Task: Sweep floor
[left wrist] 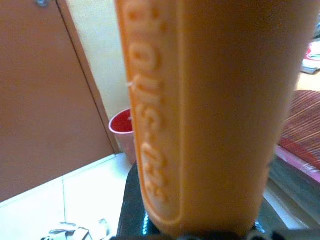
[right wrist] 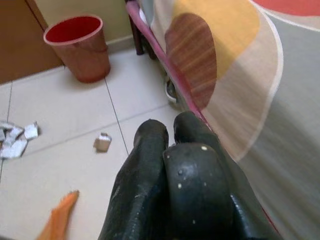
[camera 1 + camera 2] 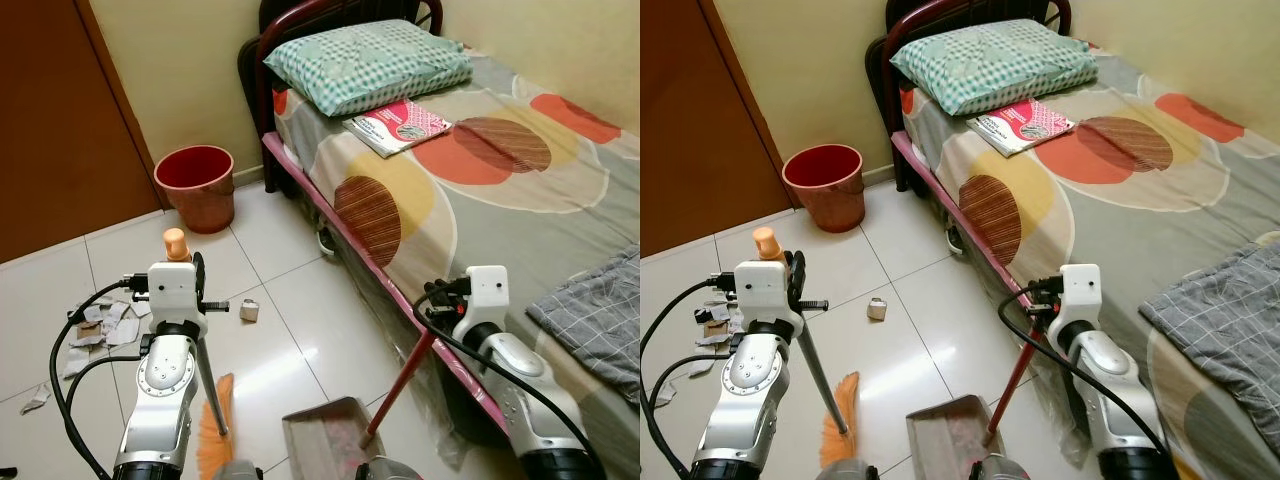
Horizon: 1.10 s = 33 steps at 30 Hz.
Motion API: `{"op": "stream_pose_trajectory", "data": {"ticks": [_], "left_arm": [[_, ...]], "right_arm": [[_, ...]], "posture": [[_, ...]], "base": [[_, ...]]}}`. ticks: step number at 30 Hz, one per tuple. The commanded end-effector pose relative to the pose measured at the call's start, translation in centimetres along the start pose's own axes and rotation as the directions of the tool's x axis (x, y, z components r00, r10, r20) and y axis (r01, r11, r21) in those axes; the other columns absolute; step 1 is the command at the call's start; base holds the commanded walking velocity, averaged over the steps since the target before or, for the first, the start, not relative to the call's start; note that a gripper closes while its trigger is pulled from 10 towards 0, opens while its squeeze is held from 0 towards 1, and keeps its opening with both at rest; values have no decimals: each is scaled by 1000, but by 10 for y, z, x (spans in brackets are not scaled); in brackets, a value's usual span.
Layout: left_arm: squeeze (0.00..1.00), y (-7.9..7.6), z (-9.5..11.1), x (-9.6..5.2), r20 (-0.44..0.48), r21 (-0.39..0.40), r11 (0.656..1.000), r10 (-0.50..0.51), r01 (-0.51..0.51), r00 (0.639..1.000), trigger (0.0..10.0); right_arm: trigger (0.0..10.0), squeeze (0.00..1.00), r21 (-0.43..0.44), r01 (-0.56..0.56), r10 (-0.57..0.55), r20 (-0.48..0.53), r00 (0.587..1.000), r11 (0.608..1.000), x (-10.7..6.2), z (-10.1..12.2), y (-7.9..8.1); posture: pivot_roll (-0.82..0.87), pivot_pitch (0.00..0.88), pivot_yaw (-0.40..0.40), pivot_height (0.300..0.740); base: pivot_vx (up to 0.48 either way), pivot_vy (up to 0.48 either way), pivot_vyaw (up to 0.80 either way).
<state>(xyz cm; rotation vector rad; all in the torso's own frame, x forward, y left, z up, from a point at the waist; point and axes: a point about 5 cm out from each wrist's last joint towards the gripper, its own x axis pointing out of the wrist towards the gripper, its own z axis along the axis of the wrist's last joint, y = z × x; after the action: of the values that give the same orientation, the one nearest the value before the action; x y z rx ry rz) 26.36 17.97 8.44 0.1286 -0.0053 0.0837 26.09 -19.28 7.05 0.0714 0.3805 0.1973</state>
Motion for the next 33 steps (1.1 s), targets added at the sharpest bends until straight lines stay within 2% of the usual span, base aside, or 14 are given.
{"op": "stream_pose_trajectory", "data": {"ticks": [1, 4, 7, 10, 15, 18, 22, 26, 33], "left_arm": [[0, 5, 2, -2, 3, 23, 1000, 6, -6, 1000, 10000], [0, 7, 3, -3, 6, 35, 999, 11, -11, 1000, 10000], [0, 7, 4, -4, 9, 36, 999, 11, -11, 1000, 10000], [0, 7, 4, -6, 6, 34, 999, 12, -13, 1000, 10000], [0, 6, 7, -6, 11, 28, 999, 15, -16, 1000, 10000], [0, 7, 8, -6, 14, 25, 999, 21, -21, 1000, 10000], [0, 12, 15, -1, 36, 33, 998, 54, -55, 998, 10000], [0, 15, 17, 2, 44, 40, 997, 63, -65, 997, 10000], [0, 9, 16, 7, 58, 32, 996, 78, -80, 995, 10000]], "right_arm": [[10000, 0, -16, -15, 14, -44, 999, 1000, -7, -4, -1], [10000, 0, -83, 0, -3, -37, 999, 997, -11, 0, -5], [10000, 0, -50, 72, -71, 20, 997, 996, -6, 8, -9], [10000, 0, -80, 123, -117, 81, 990, 989, -3, 16, -7], [10000, 0, -12, 144, -142, 132, 981, 989, 5, 25, 1], [10000, 0, -20, 156, -150, 177, 973, 988, 8, 30, 4], [10000, 0, 9, 211, -207, 258, 944, 977, 18, 43, 6], [10000, 0, 24, 274, -268, 300, 915, 961, 19, 48, 4], [10000, 0, 55, 333, -334, 306, 892, 941, 19, 37, -2]], "posture": [[25, 0, -10, 740], [23, 4, -7, 740], [25, 8, -5, 740], [30, 15, 0, 740], [33, 18, 3, 740], [33, 18, 3, 740], [2, 26, 47, 740], [-8, 32, 41, 740], [-1, 32, -20, 740]], "base": [[0, 0, 0], [0, 0, 0], [0, 0, 0], [0, 0, 0], [0, 0, 0], [0, 0, 0], [0, 0, 0], [0, 0, 0], [0, 0, 0]]}}
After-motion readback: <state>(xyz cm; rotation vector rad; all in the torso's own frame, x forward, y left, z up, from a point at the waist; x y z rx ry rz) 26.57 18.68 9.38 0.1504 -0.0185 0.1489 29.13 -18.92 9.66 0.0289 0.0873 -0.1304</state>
